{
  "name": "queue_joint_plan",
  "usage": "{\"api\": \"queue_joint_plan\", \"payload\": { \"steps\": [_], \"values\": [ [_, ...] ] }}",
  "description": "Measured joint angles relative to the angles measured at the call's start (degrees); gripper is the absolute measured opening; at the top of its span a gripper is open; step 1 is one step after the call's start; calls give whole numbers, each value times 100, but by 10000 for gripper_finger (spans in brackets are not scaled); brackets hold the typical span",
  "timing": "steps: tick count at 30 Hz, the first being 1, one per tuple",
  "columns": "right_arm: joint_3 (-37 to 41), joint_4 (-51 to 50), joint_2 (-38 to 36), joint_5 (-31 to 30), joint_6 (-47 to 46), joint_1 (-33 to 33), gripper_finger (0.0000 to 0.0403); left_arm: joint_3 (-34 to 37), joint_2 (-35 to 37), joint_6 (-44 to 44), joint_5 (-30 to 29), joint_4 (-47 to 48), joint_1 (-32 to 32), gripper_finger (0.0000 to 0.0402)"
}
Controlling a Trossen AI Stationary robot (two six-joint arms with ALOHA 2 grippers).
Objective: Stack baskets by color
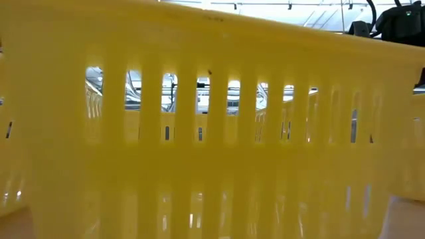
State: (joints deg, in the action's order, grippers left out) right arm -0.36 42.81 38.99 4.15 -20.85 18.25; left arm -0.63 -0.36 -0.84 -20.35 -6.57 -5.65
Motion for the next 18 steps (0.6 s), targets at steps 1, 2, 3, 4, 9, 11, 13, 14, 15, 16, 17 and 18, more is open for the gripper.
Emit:
{"api": "queue_joint_plan", "payload": {
  "steps": [1,2,3,4,9,11,13,14,15,16,17,18],
  "values": [
    [0,36,1,-21,36,1,154,-1,0,0,0,0,0,54],
    [0,130,1,-116,136,7,154,-1,0,0,-1,0,-1,55],
    [0,268,1,-266,227,9,154,0,0,0,-1,0,0,57],
    [0,400,1,-407,264,9,154,-1,0,0,0,0,0,58],
    [0,1072,-1,-775,764,13,154,0,0,0,1,-1,0,56],
    [0,1188,1,-757,985,12,154,0,0,0,1,0,0,54],
    [0,1224,-1,-755,1206,12,154,-1,0,0,1,0,0,51],
    [0,1220,1,-755,1279,12,154,-1,0,0,1,0,-1,51],
    [0,1220,1,-751,1302,10,154,-2,0,0,-1,0,0,51],
    [0,1218,1,-725,1297,9,154,0,0,0,1,0,0,52],
    [0,1204,1,-699,1284,9,154,0,0,0,1,0,-1,53],
    [0,1179,1,-669,1195,9,154,-1,0,0,1,-1,0,54]
  ]
}}
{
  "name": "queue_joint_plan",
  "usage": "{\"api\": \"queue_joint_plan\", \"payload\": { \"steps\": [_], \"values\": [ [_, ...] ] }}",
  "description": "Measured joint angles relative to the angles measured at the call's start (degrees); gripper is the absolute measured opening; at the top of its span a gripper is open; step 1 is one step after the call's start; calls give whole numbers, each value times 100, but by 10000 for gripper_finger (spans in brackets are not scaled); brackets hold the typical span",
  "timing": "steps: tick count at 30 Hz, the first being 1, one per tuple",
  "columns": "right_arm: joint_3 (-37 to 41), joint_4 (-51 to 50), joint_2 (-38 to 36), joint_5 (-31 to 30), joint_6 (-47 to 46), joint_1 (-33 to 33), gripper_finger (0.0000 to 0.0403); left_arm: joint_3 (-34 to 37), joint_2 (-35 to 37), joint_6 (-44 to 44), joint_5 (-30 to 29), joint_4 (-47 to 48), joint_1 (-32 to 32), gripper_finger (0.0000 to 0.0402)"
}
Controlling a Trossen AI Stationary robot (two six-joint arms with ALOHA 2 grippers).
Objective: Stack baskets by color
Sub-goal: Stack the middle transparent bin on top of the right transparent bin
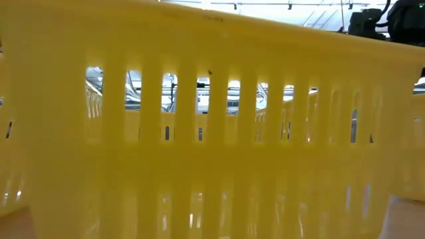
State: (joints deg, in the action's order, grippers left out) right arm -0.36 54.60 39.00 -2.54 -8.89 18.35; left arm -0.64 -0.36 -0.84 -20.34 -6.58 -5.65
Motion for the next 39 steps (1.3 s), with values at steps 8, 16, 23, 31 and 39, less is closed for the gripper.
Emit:
{"api": "queue_joint_plan", "payload": {
  "steps": [8,16,23,31,39],
  "values": [
    [-766,-1393,262,673,-296,2,152,0,0,0,0,2,0,56],
    [-2193,-3276,1167,1163,0,0,151,1,0,0,-1,2,-2,54],
    [-2892,-3661,2211,1168,121,-167,151,1,0,0,-1,2,-1,58],
    [-4129,-4960,3335,1099,377,-362,150,0,0,0,-1,1,-1,52],
    [-5528,-6927,4299,702,748,-474,150,1,0,0,-1,0,-1,59]
  ]
}}
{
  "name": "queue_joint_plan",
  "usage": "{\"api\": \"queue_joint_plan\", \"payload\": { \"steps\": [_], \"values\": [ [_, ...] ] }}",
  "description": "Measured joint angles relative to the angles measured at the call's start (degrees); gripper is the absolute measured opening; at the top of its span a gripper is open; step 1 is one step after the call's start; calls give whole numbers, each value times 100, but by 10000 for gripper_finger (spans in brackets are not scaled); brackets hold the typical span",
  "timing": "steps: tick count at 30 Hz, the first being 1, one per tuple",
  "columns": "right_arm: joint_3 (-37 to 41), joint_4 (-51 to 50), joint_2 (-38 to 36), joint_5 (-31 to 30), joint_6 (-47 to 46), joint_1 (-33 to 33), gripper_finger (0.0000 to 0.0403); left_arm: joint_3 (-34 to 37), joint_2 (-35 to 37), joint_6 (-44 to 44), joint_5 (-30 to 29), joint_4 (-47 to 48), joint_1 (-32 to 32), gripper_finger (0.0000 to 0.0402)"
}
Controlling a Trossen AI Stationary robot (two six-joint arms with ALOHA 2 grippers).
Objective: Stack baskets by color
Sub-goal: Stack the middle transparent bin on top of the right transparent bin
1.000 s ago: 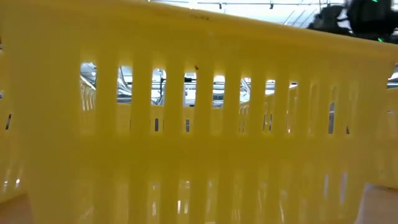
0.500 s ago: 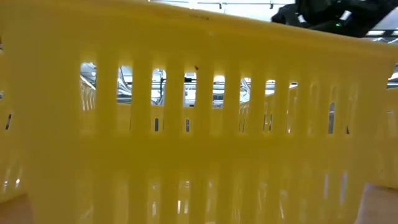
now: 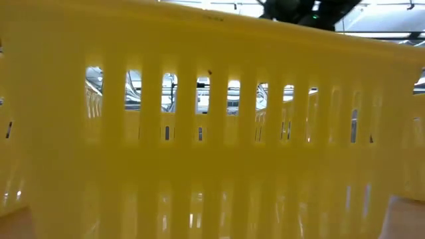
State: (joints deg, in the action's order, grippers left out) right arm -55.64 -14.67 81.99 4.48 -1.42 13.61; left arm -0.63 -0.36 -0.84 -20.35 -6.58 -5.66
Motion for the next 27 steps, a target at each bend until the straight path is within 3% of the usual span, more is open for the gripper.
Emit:
{"api": "queue_joint_plan", "payload": {
  "steps": [11,27],
  "values": [
    [-1545,-2335,1022,-233,749,-128,150,0,0,0,-1,1,1,55],
    [-2640,-2699,1678,-461,1129,-770,150,-2,0,0,1,18,1,54]
  ]
}}
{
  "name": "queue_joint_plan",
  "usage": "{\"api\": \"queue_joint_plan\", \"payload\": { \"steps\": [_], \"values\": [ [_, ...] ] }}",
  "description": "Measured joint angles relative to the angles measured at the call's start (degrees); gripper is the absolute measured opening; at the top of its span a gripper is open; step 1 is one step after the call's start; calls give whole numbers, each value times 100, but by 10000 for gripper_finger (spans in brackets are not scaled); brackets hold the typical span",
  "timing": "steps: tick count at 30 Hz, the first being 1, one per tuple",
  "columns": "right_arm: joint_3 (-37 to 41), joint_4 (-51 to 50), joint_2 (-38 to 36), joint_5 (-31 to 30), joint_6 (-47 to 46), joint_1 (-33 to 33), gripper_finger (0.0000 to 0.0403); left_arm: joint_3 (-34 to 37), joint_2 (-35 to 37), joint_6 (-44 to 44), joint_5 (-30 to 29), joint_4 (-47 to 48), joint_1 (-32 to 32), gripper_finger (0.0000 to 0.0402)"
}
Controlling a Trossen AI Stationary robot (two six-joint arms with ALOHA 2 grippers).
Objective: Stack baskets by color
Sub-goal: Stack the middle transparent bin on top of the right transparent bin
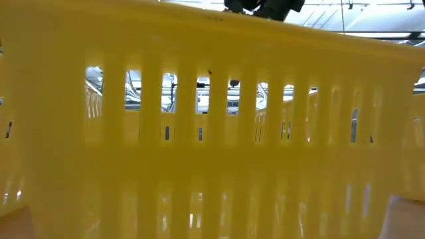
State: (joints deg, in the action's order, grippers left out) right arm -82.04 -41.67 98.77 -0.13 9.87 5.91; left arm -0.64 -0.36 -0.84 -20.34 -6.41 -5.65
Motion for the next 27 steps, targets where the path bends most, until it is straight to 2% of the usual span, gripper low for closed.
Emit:
{"api": "queue_joint_plan", "payload": {
  "steps": [5,10,19,27],
  "values": [
    [-357,-269,405,-44,97,129,152,0,0,0,-2,27,-2,59],
    [-638,-594,662,-411,272,179,165,0,0,0,0,28,0,53],
    [-636,-630,916,-210,450,411,168,1,0,0,-1,32,-1,57],
    [-484,-532,902,-132,577,415,148,0,0,0,-1,32,0,53]
  ]
}}
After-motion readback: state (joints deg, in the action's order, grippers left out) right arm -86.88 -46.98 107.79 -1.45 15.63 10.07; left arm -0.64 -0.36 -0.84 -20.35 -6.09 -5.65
